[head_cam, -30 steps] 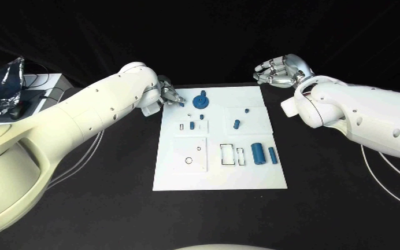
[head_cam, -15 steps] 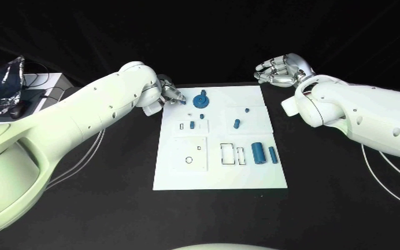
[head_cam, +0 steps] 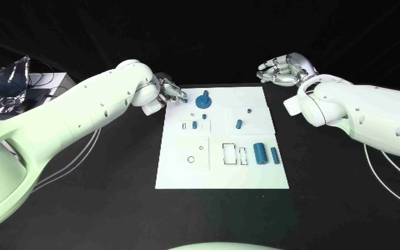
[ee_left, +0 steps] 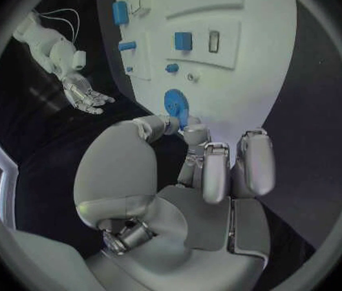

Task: Assemble the parts on the task board

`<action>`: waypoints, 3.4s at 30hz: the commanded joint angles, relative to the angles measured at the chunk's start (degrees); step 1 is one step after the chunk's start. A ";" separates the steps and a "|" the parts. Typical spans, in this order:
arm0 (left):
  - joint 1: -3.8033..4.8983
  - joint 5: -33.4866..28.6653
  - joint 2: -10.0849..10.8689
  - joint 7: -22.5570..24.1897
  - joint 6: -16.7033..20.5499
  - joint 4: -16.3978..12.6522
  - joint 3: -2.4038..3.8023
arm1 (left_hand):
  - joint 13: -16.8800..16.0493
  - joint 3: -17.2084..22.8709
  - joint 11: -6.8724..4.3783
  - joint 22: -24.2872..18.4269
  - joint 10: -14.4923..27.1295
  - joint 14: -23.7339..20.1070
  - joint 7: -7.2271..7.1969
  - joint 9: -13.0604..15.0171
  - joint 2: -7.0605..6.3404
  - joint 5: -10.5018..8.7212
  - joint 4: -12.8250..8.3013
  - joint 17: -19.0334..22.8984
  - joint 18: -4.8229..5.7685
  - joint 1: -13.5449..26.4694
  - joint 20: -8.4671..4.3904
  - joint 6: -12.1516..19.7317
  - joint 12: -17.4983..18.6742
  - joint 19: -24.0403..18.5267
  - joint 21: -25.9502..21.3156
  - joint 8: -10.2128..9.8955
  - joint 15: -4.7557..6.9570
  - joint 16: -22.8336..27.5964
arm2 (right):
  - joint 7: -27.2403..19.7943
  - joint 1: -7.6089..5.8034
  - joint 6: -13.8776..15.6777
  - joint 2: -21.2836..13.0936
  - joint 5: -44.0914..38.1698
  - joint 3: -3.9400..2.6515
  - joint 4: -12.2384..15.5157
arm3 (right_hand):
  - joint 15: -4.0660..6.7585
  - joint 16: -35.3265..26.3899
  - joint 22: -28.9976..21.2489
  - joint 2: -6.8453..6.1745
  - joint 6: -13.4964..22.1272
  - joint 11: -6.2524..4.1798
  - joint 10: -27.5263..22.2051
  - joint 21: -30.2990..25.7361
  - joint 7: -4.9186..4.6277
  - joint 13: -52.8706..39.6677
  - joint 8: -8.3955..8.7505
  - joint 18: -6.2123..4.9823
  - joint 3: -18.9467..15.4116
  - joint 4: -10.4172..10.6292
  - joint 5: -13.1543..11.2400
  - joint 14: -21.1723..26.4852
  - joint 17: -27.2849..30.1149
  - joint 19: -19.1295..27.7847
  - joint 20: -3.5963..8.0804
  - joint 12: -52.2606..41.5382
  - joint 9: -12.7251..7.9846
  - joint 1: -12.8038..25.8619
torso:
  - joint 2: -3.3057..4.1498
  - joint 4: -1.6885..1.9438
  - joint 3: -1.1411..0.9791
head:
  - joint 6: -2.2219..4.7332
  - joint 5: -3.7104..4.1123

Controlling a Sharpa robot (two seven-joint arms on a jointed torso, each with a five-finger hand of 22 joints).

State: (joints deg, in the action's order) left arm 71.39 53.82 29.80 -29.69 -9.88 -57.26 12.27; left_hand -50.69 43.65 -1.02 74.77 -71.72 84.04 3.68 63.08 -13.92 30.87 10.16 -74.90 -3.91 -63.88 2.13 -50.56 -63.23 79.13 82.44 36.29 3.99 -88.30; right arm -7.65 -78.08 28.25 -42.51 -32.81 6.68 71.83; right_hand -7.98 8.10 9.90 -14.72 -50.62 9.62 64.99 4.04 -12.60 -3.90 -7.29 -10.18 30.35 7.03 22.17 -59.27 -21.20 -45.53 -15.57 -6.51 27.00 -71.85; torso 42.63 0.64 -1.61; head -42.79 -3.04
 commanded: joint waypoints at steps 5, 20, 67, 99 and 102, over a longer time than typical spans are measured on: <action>0.00 -0.35 3.49 -0.44 1.74 -7.11 -1.70 | -0.39 8.90 -0.21 0.65 -0.94 5.16 -0.52 -0.24 0.32 1.56 -9.92 -12.41 0.30 0.28 -0.24 -1.37 -0.48 0.54 0.50 -0.13 0.50 -0.37 | -0.30 0.06 -0.80 0.14 -0.28 -0.02 -0.43 | -0.10 -0.28 -0.10 0.32 -0.14 0.00 -0.54 -0.32 -0.65 0.10 0.23 -0.42 -0.44 -0.06 0.25 0.01 0.06 0.09 -0.05 0.01 0.09 0.07 | -0.87 0.54 0.04 | -0.52 -0.13; -3.81 5.20 10.15 1.22 12.76 -19.40 -4.55 | -1.22 8.87 -0.35 1.72 -1.67 5.14 -0.66 -0.35 0.37 2.02 -10.16 -12.27 0.55 0.38 -0.35 -1.83 -1.09 1.32 1.06 -0.21 0.62 -0.31 | -0.31 0.40 -1.00 -0.06 -0.50 0.01 -0.58 | -0.11 -0.31 -0.18 0.30 -0.13 0.01 -0.56 -0.38 -0.65 0.10 0.25 -0.42 -0.47 -0.06 0.25 0.03 0.09 0.20 -0.08 0.00 0.10 0.09 | -1.74 1.20 0.27 | -1.25 -0.28; -7.96 8.61 8.70 1.70 11.26 -18.76 -5.55 | -1.15 8.99 -0.47 2.26 -1.89 5.11 -0.77 -0.48 0.31 1.99 -10.36 -12.10 0.66 0.51 -0.56 -2.12 -1.04 1.74 1.37 -0.38 0.75 -0.23 | -0.28 0.68 -1.17 -0.35 -0.83 0.03 -0.37 | -0.15 -0.40 -0.40 0.32 -0.10 0.04 -0.64 -0.44 -0.68 0.11 0.33 -0.43 -0.54 -0.06 0.26 0.06 0.17 0.43 -0.13 0.00 0.11 0.11 | -1.69 1.18 0.22 | -2.84 0.27; -7.89 12.40 7.93 0.59 8.41 -17.39 -5.57 | -1.01 9.03 -0.46 2.13 -1.79 5.11 -0.75 -0.55 0.43 1.57 -10.43 -12.09 0.63 0.43 -0.63 -2.06 -0.88 1.65 1.32 -0.55 0.76 -0.23 | -0.26 0.68 -1.20 -0.49 -0.83 0.03 -0.15 | -0.17 -0.44 -0.52 0.35 -0.11 0.05 -0.65 -0.44 -0.69 0.11 0.35 -0.44 -0.59 -0.03 0.25 0.05 0.21 0.52 -0.16 -0.02 0.12 0.15 | -1.66 1.23 0.23 | -3.32 0.49; -7.88 12.41 7.91 0.39 7.68 -17.37 -5.57 | -1.01 9.03 -0.46 2.13 -1.79 5.11 -0.75 -0.55 0.43 1.57 -10.43 -12.09 0.63 0.43 -0.63 -2.06 -0.88 1.65 1.32 -0.55 0.76 -0.23 | -0.26 0.68 -1.21 -0.48 -0.83 0.03 -0.16 | -0.17 -0.44 -0.52 0.35 -0.11 0.05 -0.65 -0.44 -0.69 0.11 0.35 -0.44 -0.59 -0.03 0.25 0.05 0.21 0.52 -0.16 -0.02 0.12 0.15 | -1.67 1.25 0.23 | -3.37 0.55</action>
State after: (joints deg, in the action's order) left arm 63.80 65.61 37.72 -27.98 0.66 -74.88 6.95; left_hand -51.75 43.10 -1.39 74.92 -73.34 84.05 3.30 62.44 -14.03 32.15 9.61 -74.90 -3.92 -63.32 1.54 -51.94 -64.28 80.56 83.50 35.62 4.38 -88.26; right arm -7.55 -77.41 27.79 -42.99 -33.11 6.73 71.59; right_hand -7.99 7.88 9.43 -14.72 -50.62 9.83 64.78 3.82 -12.60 -3.88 -7.29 -10.18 30.03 7.03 22.17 -59.27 -21.04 -45.31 -15.79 -6.51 27.06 -71.85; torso 40.96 1.87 -1.38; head -46.09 -2.54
